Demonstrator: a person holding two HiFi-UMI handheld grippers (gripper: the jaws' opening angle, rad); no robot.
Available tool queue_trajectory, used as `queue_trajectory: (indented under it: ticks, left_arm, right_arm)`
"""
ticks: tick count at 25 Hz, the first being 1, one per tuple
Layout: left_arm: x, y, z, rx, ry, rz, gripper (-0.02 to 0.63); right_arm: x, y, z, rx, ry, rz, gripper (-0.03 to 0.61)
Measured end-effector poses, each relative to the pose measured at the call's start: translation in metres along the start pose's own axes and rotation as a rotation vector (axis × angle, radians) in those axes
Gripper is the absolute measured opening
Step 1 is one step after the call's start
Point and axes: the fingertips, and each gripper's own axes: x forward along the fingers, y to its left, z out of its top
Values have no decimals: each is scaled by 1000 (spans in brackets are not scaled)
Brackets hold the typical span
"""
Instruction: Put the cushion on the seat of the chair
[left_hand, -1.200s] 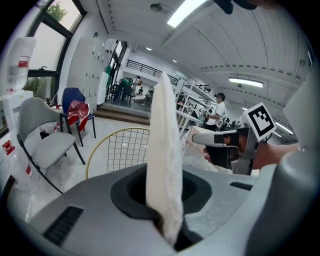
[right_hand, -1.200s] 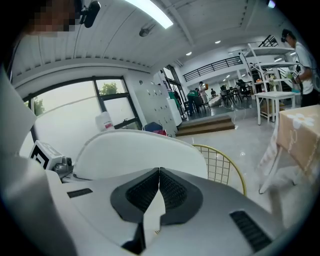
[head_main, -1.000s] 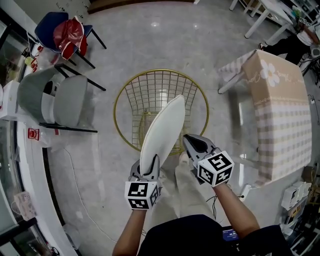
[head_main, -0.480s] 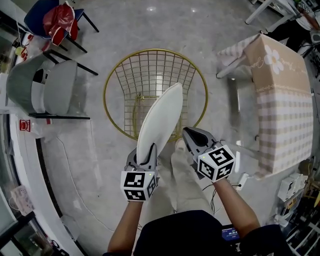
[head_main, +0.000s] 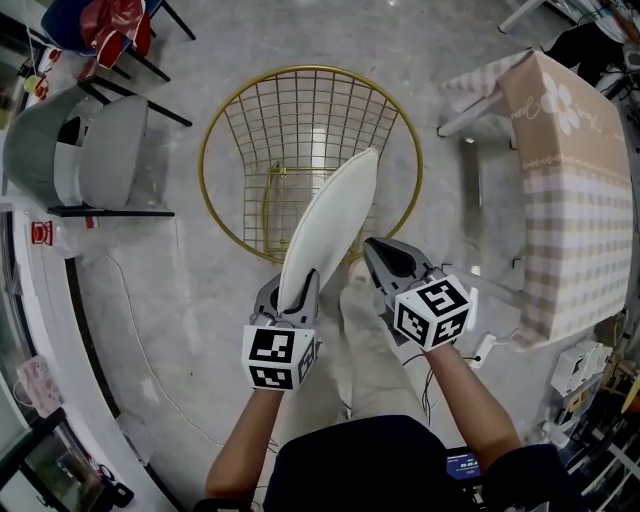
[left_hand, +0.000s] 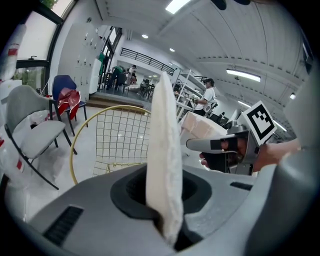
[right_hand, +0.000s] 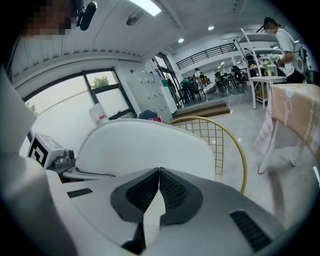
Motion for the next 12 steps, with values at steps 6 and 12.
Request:
queue_trajectory:
  ticks: [6, 12]
  left_arm:
    - [6, 6, -1, -6, -13, 0, 63]
    - [12, 10, -6, 1, -3, 1, 63]
  right_arm:
    - [10, 2, -16, -3, 18, 15, 20]
    - [20, -3, -31, 10, 26, 8, 20]
